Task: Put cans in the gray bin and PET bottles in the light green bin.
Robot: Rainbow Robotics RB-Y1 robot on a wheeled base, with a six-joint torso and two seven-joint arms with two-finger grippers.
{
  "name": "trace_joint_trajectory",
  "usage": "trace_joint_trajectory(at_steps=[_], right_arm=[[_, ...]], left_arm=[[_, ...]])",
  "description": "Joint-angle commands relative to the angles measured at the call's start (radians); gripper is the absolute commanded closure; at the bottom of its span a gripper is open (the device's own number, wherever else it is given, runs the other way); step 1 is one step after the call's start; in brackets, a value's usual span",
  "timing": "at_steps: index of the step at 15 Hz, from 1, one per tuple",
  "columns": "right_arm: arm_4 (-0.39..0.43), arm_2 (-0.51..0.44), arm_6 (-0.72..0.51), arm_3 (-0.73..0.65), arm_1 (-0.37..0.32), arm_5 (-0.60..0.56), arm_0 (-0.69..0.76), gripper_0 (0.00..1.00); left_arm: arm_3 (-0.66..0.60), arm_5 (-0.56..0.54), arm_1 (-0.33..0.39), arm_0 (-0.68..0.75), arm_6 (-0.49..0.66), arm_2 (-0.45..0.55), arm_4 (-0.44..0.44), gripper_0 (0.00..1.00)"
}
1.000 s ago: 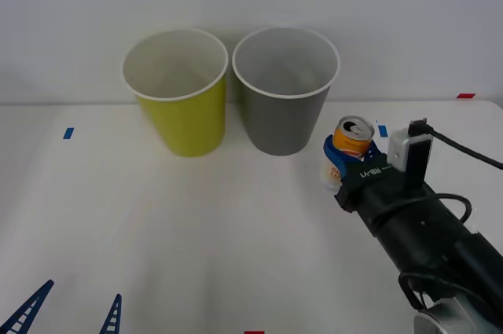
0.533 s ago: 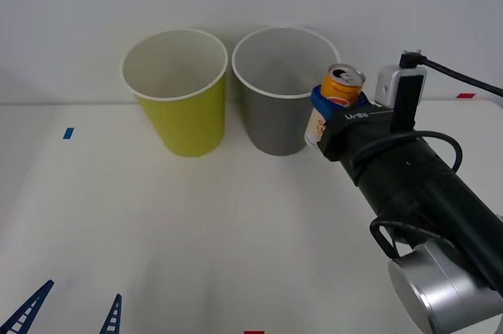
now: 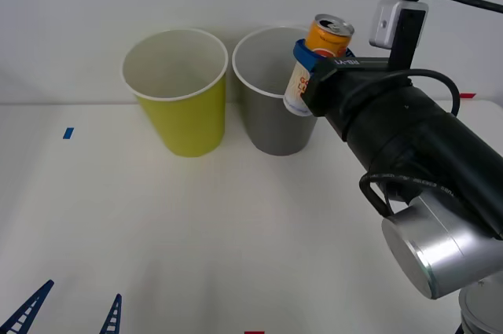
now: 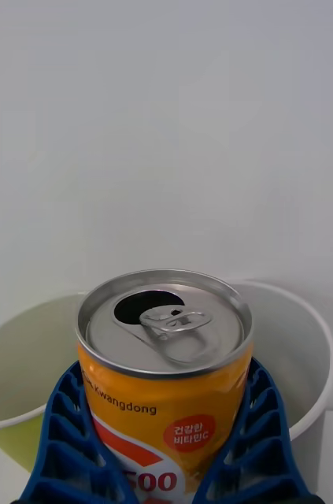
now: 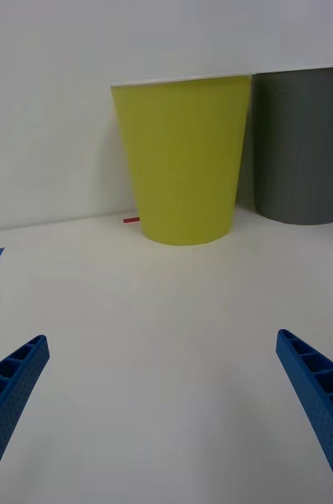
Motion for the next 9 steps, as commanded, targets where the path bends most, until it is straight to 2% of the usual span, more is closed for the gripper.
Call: trace_joint_trajectory(at_steps=[1,3,5,7,9], right_arm=[[-0.069,-0.054,-0.004,0.033,0.026,0.058,-0.085,1.0],[-0.081,-0.073,0.01,0.097,0.041,0.056,-0.139,1.0],[-0.127,-0.105,0.033,0.174,0.069,0.053,-0.203,1.0],[-0.141,-0.117,0.119,0.243,0.083,0.027,-0.249,1.0],[-0.202,-0.142,0.189,0.309,0.095,-0.007,-0.278,1.0]], left_arm=[[0.0,0.0,0.0,0.0,0.0,0.0,0.0,0.0],[0.0,0.0,0.0,0.0,0.0,0.0,0.0,0.0],[0.0,0.0,0.0,0.0,0.0,0.0,0.0,0.0],[0.0,0.0,0.0,0.0,0.0,0.0,0.0,0.0],[0.0,0.0,0.0,0.0,0.0,0.0,0.0,0.0]])
